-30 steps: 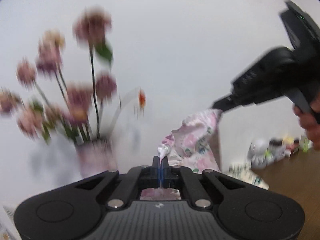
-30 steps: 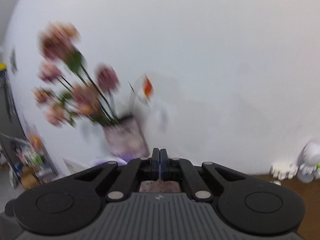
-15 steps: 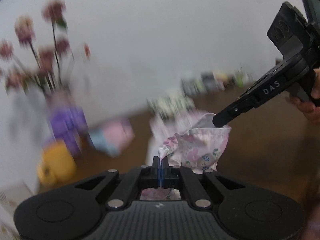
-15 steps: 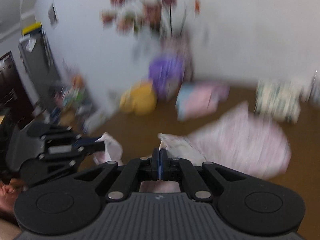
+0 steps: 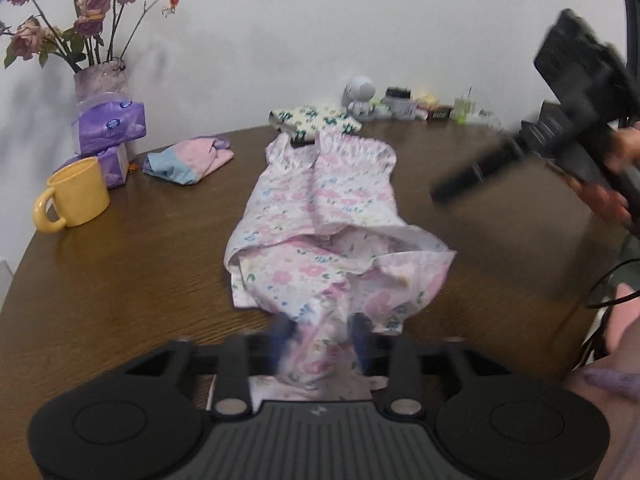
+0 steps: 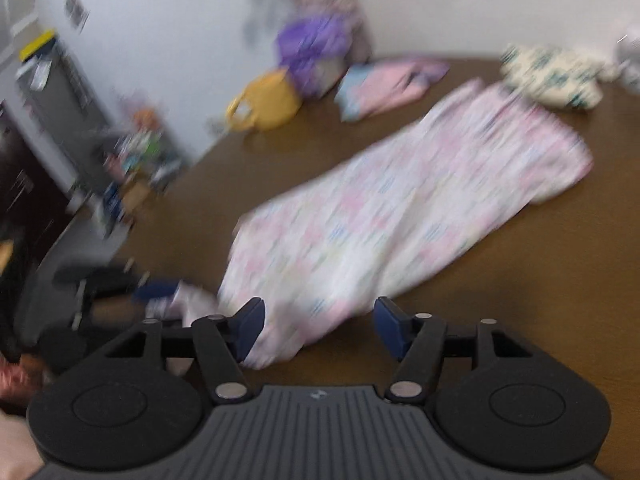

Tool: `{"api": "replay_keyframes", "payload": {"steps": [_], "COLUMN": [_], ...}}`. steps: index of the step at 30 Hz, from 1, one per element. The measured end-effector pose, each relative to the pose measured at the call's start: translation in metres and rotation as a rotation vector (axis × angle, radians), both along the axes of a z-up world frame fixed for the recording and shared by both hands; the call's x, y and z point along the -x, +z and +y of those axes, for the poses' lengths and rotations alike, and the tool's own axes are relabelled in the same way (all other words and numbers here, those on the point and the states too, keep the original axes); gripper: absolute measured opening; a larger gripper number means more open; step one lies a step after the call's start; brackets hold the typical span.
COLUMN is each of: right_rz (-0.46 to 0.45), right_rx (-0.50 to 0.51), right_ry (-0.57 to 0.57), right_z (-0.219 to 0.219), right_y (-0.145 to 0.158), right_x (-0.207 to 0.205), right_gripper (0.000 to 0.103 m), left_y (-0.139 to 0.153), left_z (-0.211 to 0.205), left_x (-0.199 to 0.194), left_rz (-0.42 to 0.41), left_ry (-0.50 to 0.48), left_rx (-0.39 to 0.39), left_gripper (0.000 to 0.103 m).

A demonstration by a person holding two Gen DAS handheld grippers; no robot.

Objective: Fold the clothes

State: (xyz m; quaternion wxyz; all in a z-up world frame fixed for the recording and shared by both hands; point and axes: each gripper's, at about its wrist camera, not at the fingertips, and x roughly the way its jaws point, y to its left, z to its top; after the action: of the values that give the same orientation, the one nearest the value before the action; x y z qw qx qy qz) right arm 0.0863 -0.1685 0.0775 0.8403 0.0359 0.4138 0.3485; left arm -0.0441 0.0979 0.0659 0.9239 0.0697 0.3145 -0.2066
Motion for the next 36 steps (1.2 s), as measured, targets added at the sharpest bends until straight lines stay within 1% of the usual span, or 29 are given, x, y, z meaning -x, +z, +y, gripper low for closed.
{"api": "replay_keyframes", "payload": {"steps": [1, 2, 3, 4, 5, 8, 9, 12, 14, 16, 19, 21, 22, 23, 24, 25, 26, 27, 30, 31, 32, 34, 36], "right_rz": [-0.027, -0.052, -0.078, -0.092, -0.106, -0.098, -0.074, -0.011, 0.021, 0.037, 0.05, 0.042, 0.036, 0.034, 0.043, 0.053, 0.063, 0.057, 0.052, 0.045, 0.038, 0.024, 0.005], "right_rx": [-0.006, -0.004, -0.001, 0.016, 0.033, 0.089, 0.108, 0.195, 0.262, 0.299, 0.359, 0.413, 0.438, 0.445, 0.44, 0.43, 0.421, 0.422, 0.409, 0.394, 0.378, 0.348, 0.304], "right_ry": [-0.042, -0.074, -0.107, -0.142, -0.176, -0.266, -0.296, -0.358, -0.387, -0.391, -0.388, -0.379, -0.373, -0.369, -0.364, -0.361, -0.358, -0.357, -0.365, -0.368, -0.371, -0.378, -0.387], "right_z": [-0.009, -0.013, -0.017, -0.018, -0.019, -0.014, -0.012, 0.004, 0.017, 0.028, 0.043, 0.051, 0.055, 0.055, 0.053, 0.05, 0.047, 0.044, 0.034, 0.029, 0.024, 0.013, 0.001], "right_y": [0.01, 0.018, 0.025, 0.031, 0.036, 0.042, 0.04, 0.031, 0.022, 0.016, 0.007, 0.0, -0.002, -0.004, -0.005, -0.006, -0.006, -0.006, -0.005, -0.002, 0.0, 0.005, 0.013], "right_x": [-0.008, -0.016, -0.025, -0.039, -0.053, -0.108, -0.129, -0.179, -0.205, -0.219, -0.231, -0.235, -0.236, -0.237, -0.237, -0.237, -0.236, -0.235, -0.231, -0.228, -0.225, -0.218, -0.209], "right_gripper": [0.07, 0.073, 0.073, 0.074, 0.075, 0.075, 0.075, 0.075, 0.075, 0.075, 0.076, 0.074, 0.064, 0.048, 0.039, 0.027, 0.019, 0.017, 0.013, 0.009, 0.006, 0.001, 0.001], "left_y": [0.003, 0.006, 0.009, 0.011, 0.013, 0.017, 0.016, 0.011, 0.007, 0.004, 0.0, -0.002, -0.003, -0.003, -0.003, -0.002, -0.002, -0.002, -0.003, -0.004, -0.004, -0.002, 0.0], "left_z": [0.001, 0.002, 0.0, -0.003, -0.007, -0.022, -0.026, -0.037, -0.042, -0.046, -0.048, -0.048, -0.048, -0.048, -0.048, -0.047, -0.047, -0.046, -0.045, -0.044, -0.043, -0.042, -0.041], "left_x": [0.003, 0.006, 0.007, 0.008, 0.008, 0.004, 0.001, -0.012, -0.019, -0.025, -0.035, -0.036, -0.036, -0.035, -0.035, -0.033, -0.033, -0.032, -0.027, -0.026, -0.025, -0.023, -0.021], "left_rz": [-0.009, -0.018, -0.029, -0.041, -0.055, -0.091, -0.092, -0.056, -0.036, -0.029, -0.004, -0.002, -0.002, -0.004, -0.006, -0.006, -0.007, -0.008, -0.006, -0.006, -0.005, -0.011, -0.018], "left_ry": [-0.015, -0.03, -0.045, -0.061, -0.071, -0.097, -0.104, -0.141, -0.167, -0.186, -0.212, -0.237, -0.25, -0.262, -0.273, -0.282, -0.287, -0.292, -0.283, -0.282, -0.278, -0.27, -0.262], "left_rx": [0.02, 0.041, 0.05, 0.059, 0.045, -0.002, -0.016, -0.051, -0.098, -0.133, -0.145, -0.143, -0.143, -0.136, -0.128, -0.118, -0.111, -0.105, -0.099, -0.096, -0.091, -0.086, -0.082], "left_gripper": [0.054, 0.059, 0.061, 0.067, 0.07, 0.073, 0.073, 0.075, 0.075, 0.075, 0.076, 0.075, 0.073, 0.065, 0.06, 0.053, 0.047, 0.045, 0.044, 0.037, 0.022, 0.006, 0.005]}}
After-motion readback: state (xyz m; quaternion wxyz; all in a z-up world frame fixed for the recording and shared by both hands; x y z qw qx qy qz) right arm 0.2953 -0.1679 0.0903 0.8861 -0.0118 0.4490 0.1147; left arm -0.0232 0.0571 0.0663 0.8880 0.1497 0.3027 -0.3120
